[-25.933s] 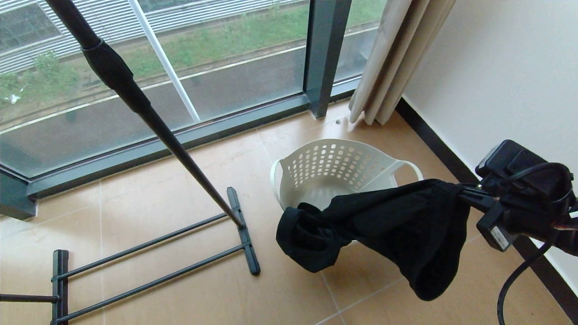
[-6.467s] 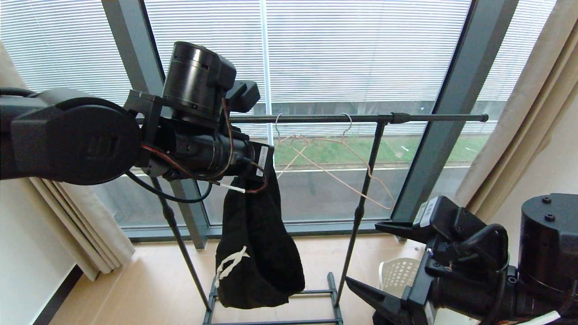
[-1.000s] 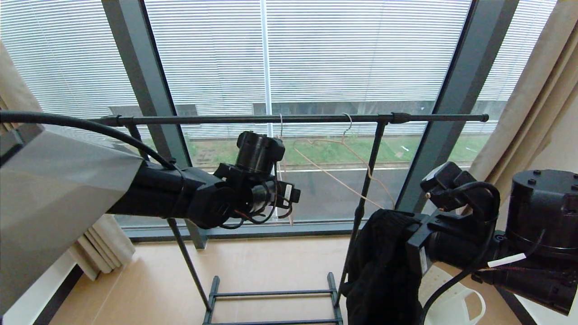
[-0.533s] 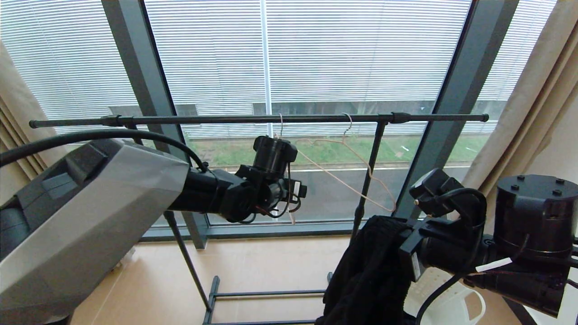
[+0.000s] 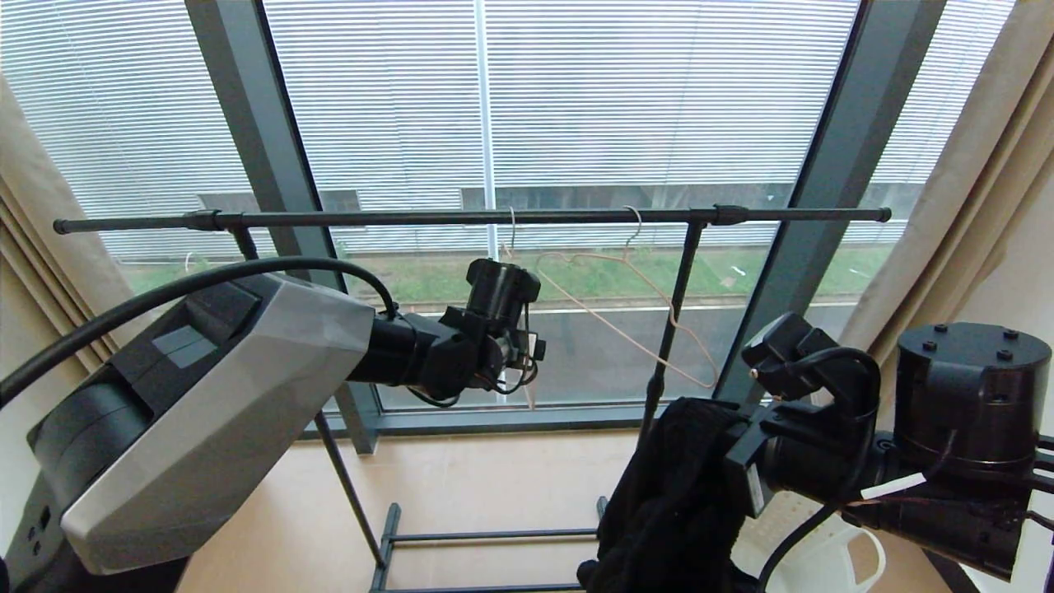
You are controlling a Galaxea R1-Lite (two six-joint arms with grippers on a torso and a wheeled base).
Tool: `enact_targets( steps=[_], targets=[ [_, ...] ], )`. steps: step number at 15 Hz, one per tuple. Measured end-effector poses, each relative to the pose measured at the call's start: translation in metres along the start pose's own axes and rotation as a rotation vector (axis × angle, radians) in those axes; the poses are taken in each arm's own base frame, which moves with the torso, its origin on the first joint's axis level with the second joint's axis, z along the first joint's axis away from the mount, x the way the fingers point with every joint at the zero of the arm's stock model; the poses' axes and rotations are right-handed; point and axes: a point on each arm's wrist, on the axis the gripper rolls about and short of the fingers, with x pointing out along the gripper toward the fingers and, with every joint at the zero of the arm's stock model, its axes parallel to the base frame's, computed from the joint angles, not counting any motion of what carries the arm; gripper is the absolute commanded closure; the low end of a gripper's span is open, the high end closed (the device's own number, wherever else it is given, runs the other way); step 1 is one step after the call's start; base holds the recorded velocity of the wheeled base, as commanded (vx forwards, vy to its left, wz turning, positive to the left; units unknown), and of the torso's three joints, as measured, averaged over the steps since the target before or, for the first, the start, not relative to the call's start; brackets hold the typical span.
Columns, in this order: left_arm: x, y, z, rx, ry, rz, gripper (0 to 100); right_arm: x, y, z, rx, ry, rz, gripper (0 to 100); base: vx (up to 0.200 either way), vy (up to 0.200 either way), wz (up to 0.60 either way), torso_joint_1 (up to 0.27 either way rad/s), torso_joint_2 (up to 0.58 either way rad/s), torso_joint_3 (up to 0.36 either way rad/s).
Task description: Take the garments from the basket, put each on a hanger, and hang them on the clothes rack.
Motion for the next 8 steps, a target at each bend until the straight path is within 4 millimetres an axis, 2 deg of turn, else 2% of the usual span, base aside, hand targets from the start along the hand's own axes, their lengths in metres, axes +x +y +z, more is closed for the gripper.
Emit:
enact_targets(
  steps=[8],
  targets=[
    [0.002, 0.002, 0.013, -0.022, -0.044, 0.006, 0, 0.001, 0.0, -0.001, 0.0, 0.003, 0.0, 100, 0.0, 0.0, 0.0, 0.0, 0.0, 0.0]
  ],
)
